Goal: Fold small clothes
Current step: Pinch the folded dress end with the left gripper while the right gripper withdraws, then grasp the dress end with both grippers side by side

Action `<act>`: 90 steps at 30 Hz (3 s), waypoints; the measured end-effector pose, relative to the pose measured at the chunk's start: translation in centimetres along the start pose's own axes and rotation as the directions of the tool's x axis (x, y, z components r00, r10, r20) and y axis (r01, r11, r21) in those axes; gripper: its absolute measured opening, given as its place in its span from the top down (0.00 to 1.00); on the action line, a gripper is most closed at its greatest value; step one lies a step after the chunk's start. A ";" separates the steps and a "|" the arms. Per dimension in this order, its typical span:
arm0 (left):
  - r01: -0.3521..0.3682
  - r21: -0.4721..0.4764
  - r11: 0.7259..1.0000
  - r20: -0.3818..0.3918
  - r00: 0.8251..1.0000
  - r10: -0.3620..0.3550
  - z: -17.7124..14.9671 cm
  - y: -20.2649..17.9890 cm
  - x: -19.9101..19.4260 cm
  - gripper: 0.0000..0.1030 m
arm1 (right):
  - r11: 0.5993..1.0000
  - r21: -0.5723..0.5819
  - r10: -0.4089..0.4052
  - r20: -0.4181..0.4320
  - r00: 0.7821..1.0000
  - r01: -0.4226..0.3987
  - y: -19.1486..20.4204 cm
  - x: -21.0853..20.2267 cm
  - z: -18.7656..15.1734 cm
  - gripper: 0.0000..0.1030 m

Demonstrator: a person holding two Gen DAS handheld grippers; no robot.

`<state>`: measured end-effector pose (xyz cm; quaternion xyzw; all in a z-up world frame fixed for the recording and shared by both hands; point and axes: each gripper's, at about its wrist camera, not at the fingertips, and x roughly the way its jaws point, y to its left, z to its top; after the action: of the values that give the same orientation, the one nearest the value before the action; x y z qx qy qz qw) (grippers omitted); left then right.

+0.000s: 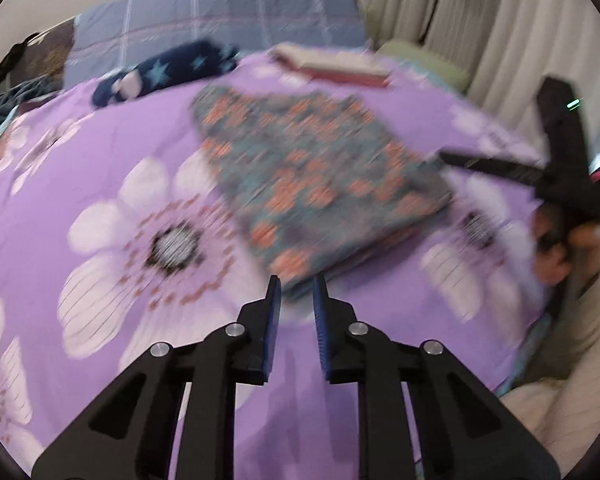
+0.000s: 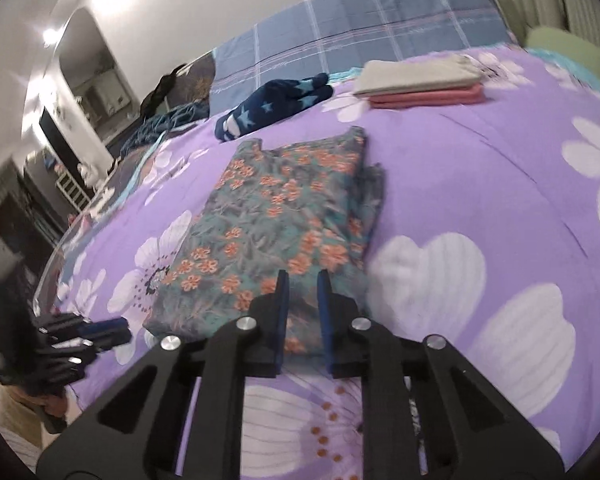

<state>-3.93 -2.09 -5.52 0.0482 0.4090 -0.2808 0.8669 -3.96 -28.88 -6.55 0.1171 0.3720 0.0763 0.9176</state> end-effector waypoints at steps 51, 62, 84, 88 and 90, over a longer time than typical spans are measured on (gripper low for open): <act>-0.020 0.008 1.000 -0.008 1.000 0.020 2.1 -1.1 6.3 0.63 | 0.966 -0.140 -0.239 -0.163 0.957 0.217 -1.8 15.9 12.2 0.89; -0.077 -0.083 0.994 0.060 0.995 0.082 5.7 3.9 4.5 0.48 | 0.993 0.080 -0.078 -0.139 0.987 0.089 -7.3 8.8 11.4 0.61; 0.116 -0.198 0.973 -0.086 0.987 -0.135 11.8 8.8 15.5 0.39 | 0.995 0.077 0.081 -0.263 0.961 -0.063 -6.7 12.9 10.4 0.48; 0.137 -0.187 0.973 -0.080 0.985 -0.154 11.3 9.2 15.2 0.39 | 0.994 0.085 0.098 -0.331 0.939 -0.074 -6.5 12.4 9.2 0.51; 0.152 -0.185 0.971 -0.075 0.983 -0.168 11.0 9.4 15.0 0.40 | 0.989 0.119 0.123 -0.346 0.930 -0.086 -6.9 12.3 8.9 0.50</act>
<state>16.10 -4.32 -10.68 -0.0504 0.4738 -0.3095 0.8229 11.40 -34.12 -10.36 0.1677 0.5270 0.1256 0.8236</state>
